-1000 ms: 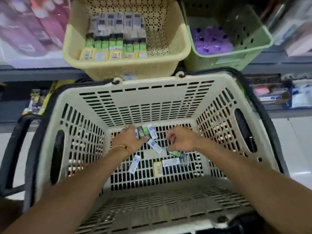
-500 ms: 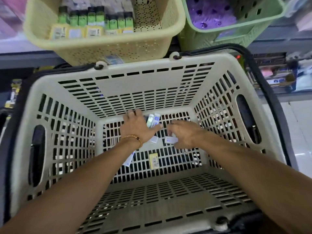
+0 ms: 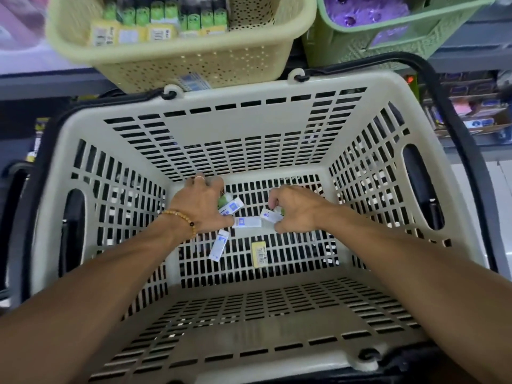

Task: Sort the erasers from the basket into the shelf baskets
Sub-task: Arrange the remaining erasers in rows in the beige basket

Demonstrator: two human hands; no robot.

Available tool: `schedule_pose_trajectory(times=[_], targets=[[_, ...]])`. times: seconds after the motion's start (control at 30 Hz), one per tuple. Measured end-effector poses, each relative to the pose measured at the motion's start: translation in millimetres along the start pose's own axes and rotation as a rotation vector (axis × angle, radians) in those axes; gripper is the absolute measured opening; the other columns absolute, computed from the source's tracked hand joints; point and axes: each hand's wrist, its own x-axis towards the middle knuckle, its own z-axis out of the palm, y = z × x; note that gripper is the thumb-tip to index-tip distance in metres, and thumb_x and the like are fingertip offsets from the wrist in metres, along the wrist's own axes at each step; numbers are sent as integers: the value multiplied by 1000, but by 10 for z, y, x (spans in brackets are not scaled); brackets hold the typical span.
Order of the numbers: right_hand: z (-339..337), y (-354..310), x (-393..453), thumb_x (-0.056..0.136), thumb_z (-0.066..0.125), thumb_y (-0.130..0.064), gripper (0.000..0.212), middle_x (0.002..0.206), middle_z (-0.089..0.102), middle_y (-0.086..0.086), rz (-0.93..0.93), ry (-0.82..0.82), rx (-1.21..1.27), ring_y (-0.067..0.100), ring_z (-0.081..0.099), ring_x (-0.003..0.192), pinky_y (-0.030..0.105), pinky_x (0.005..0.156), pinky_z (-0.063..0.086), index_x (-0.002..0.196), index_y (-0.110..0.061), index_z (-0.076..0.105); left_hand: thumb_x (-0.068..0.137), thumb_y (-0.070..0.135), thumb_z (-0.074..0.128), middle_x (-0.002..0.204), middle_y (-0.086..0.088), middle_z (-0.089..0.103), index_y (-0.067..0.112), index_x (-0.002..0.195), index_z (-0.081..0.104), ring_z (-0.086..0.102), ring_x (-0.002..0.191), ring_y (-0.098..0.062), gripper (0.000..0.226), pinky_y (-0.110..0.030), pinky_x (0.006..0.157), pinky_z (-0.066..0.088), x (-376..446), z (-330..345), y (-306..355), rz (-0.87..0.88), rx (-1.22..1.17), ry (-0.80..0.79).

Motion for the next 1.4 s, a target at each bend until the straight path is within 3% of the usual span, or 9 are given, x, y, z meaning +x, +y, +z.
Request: schedule_pose_trajectory(times=[0.17, 0.3, 0.53, 0.7, 0.83, 0.93, 1.07, 1.2, 1.4], targets=[[28, -67, -2, 75, 78, -25, 44, 115, 54, -2, -21, 3, 23, 18, 54, 101, 35, 84, 49, 111, -26, 54, 82, 63, 59, 149, -18, 25, 37, 146, 20, 27, 133, -44, 80, -50, 93, 49, -42, 65, 33, 73, 109, -47], [2, -66, 11, 76, 77, -22, 38, 116, 56, -1, -15, 4, 74, 20, 56, 105, 39, 90, 50, 108, -26, 58, 86, 53, 58, 142, -17, 32, 35, 138, 35, 34, 129, -40, 59, -47, 91, 48, -46, -6, -16, 83, 86, -67], [110, -176, 39, 84, 71, -28, 45, 107, 41, -2, -175, 38, -241, 16, 49, 95, 29, 75, 41, 125, -25, 55, 74, 49, 68, 108, -3, 37, 37, 104, 43, 49, 82, -14, 40, -23, 68, 41, -261, -107, -60, 42, -244, -162], [184, -189, 27, 94, 60, -21, 39, 134, 43, 11, -196, 16, -312, 21, 54, 108, 31, 101, 45, 129, -9, 51, 79, 52, 63, 138, -17, 30, 28, 127, 36, 37, 128, -40, 60, -45, 97, 49, -523, 233, 165, -20, 28, -194], [164, -165, -1, 98, 53, -22, 44, 133, 42, 11, -133, -12, -241, 21, 54, 107, 28, 98, 42, 136, -2, 43, 84, 43, 61, 139, -20, 26, 22, 130, 35, 37, 126, -41, 57, -43, 95, 51, -505, 291, 278, 16, 85, -143], [136, -158, 8, 98, 54, -23, 39, 114, 44, 5, -99, -66, -190, 19, 51, 98, 25, 84, 40, 131, -4, 45, 85, 36, 62, 130, -18, 34, 18, 125, 40, 49, 110, -30, 49, -35, 89, 53, -512, 272, 241, 79, 13, -99], [32, -83, 33, 97, 56, -27, 18, 92, 45, 0, -44, -79, -141, 14, 49, 80, 22, 60, 34, 104, -12, 47, 87, 34, 63, 117, -6, 39, 20, 116, 42, 45, 72, -4, 38, -14, 59, 39, -551, 156, 157, 298, -112, -116], [-60, 8, 32, 97, 57, -27, 17, 92, 51, 3, 29, -62, -133, 18, 52, 80, 27, 60, 36, 97, -15, 45, 87, 26, 65, 121, -6, 36, 19, 118, 37, 42, 79, -8, 42, -17, 65, 47, -549, 163, 384, 627, 46, -94], [-98, 80, 23, 97, 55, -30, 20, 109, 55, 5, 91, -91, -61, 20, 54, 92, 29, 66, 38, 106, -15, 46, 91, 22, 61, 126, -12, 37, 23, 139, 31, 43, 91, -16, 56, -22, 63, 41, -331, 186, 521, 769, 238, -80]])
